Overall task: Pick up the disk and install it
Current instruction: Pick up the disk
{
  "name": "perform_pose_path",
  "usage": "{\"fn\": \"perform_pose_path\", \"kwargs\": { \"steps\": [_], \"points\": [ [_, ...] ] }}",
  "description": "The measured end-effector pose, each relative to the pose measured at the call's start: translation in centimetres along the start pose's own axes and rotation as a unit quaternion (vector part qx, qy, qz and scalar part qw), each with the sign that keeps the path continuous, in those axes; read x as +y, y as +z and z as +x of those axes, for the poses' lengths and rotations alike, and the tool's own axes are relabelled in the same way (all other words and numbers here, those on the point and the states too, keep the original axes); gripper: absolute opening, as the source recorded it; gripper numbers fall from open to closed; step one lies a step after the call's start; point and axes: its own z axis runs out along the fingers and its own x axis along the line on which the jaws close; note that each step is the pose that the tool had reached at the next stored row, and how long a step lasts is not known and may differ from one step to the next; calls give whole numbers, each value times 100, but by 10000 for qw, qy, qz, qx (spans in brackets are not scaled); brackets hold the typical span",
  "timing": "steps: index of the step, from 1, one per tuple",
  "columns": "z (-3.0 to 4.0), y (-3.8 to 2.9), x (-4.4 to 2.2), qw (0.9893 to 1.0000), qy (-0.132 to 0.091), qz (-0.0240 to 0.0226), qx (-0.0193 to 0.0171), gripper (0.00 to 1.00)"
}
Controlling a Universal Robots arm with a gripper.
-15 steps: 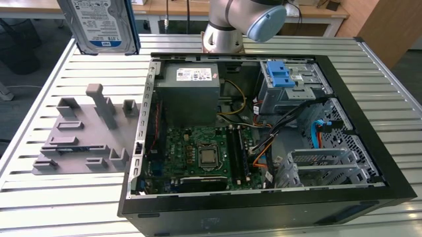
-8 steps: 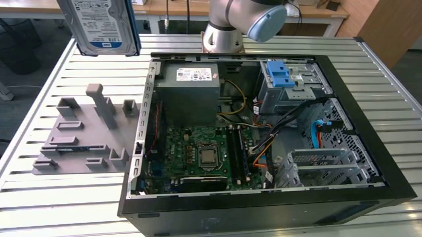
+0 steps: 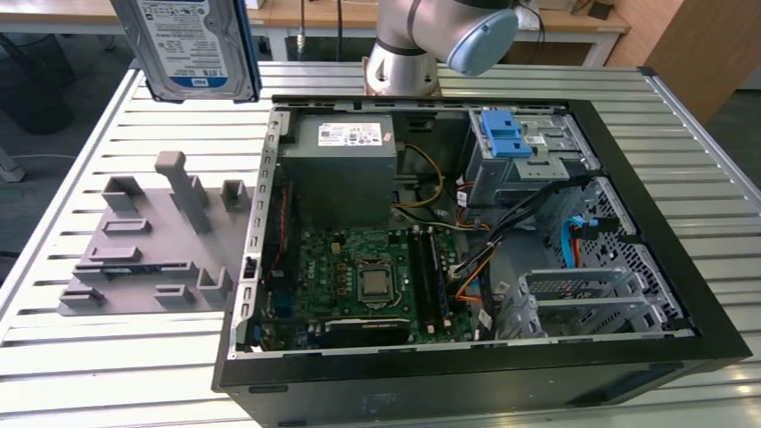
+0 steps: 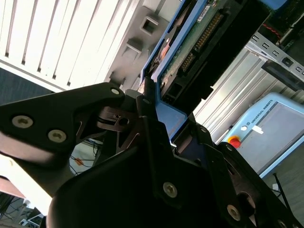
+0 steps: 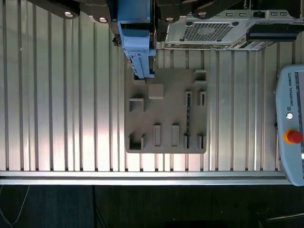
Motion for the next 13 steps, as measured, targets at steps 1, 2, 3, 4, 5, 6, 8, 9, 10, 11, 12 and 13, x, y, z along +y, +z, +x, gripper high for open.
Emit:
{"fn": "perform_pose_path", "kwargs": {
  "steps": [1,2,3,4,5,6,8,9,10,11,12,13],
  "points": [
    [0,0,0,10000,0,0,0,36],
    [0,-1,-1,10000,0,-1,0,36],
    [0,-1,-2,10000,0,-1,0,36],
    [0,0,-2,10000,0,0,0,36],
    [0,0,-2,10000,0,0,0,36],
    [0,0,-2,10000,0,0,0,36],
    [2,0,-3,10000,-1,0,0,36],
    [9,0,-4,10000,-2,0,0,36],
    [20,0,-3,10000,-1,0,0,36],
    [37,0,-3,10000,-1,0,0,36],
    [59,1,-4,10000,-1,0,0,36],
    [76,1,-4,10000,-1,0,0,36]
  ]
}}
